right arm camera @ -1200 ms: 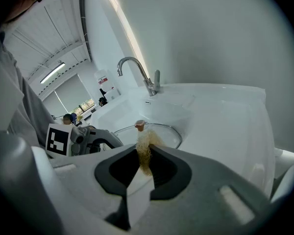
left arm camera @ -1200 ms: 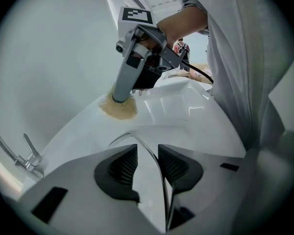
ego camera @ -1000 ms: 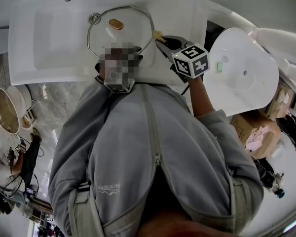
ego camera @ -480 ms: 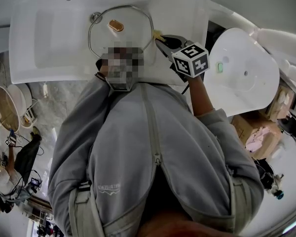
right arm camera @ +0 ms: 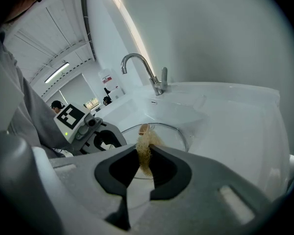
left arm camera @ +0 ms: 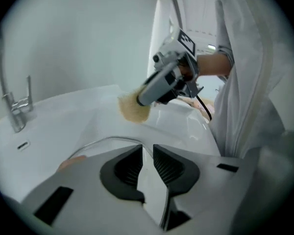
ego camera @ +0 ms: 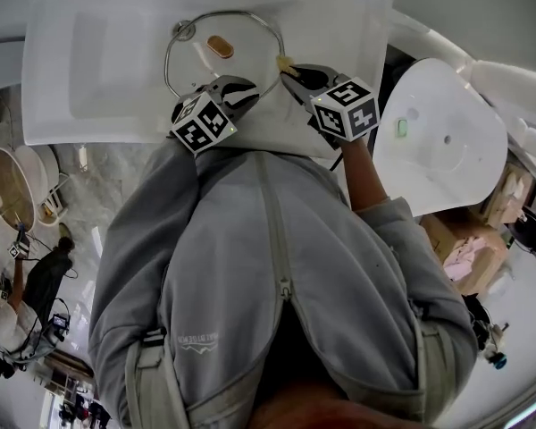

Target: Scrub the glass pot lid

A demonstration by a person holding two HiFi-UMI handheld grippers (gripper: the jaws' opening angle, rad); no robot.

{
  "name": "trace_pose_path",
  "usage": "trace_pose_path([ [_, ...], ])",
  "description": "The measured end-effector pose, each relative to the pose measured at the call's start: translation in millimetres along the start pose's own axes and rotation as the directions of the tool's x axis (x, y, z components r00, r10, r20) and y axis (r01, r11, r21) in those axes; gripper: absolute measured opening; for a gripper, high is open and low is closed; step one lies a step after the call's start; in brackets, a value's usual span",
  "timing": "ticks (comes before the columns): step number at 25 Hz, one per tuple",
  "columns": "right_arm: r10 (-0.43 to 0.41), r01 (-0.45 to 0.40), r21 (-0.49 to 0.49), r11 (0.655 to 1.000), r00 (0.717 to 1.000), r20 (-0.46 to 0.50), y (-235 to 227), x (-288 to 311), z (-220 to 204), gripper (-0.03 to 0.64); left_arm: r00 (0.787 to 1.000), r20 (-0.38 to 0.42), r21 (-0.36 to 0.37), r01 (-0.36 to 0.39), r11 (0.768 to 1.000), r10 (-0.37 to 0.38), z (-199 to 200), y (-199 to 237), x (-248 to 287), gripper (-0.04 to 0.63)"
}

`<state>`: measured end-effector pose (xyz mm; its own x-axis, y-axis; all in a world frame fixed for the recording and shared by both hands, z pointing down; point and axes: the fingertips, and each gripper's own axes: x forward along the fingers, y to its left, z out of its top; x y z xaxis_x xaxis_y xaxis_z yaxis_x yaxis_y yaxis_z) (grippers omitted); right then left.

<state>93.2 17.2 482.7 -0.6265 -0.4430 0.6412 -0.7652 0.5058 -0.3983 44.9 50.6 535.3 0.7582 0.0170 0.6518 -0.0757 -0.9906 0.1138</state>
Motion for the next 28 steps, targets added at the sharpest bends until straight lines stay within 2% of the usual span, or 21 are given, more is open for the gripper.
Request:
trace_pose_path([
  [4, 0.02, -0.02, -0.021, 1.0, 1.0, -0.006, 11, 19, 16, 0.049, 0.994, 0.083, -0.17, -0.056, 0.984, 0.071, -8, 27, -35, 0.067],
  [9, 0.046, -0.046, -0.041, 0.998, 0.999, -0.011, 28, 48, 41, 0.049, 0.975, 0.136, -0.312, -0.126, 0.942, 0.176, -27, 58, -80, 0.067],
  [11, 0.055, -0.056, -0.051, 0.997, 0.998, -0.011, 35, 61, 53, 0.048, 0.963, 0.15, -0.382, -0.153, 0.911, 0.225, -39, 77, -101, 0.067],
  [14, 0.068, -0.069, -0.073, 0.995, 0.998, -0.012, 45, 80, 70, 0.049, 0.946, 0.159, -0.492, -0.172, 0.853, 0.283, -61, 107, -133, 0.067],
  [18, 0.084, -0.085, -0.102, 0.991, 0.996, -0.019, 59, 107, 92, 0.048, 0.936, 0.128, -0.582, -0.196, 0.789, 0.327, -93, 141, -162, 0.077],
  [21, 0.091, -0.094, -0.121, 0.988, 0.995, -0.031, 65, 129, 104, 0.049, 0.946, 0.089, -0.636, -0.187, 0.749, 0.312, -114, 158, -164, 0.163],
  [24, 0.088, -0.096, -0.164, 0.982, 0.994, -0.058, 69, 151, 113, 0.049, 0.967, 0.046, -0.697, -0.148, 0.702, 0.249, -134, 166, -153, 0.181],
  [28, 0.082, -0.106, -0.241, 0.965, 0.991, -0.105, 77, 178, 120, 0.049, 0.993, 0.029, -0.781, -0.047, 0.623, 0.111, -155, 162, -137, 0.189],
])
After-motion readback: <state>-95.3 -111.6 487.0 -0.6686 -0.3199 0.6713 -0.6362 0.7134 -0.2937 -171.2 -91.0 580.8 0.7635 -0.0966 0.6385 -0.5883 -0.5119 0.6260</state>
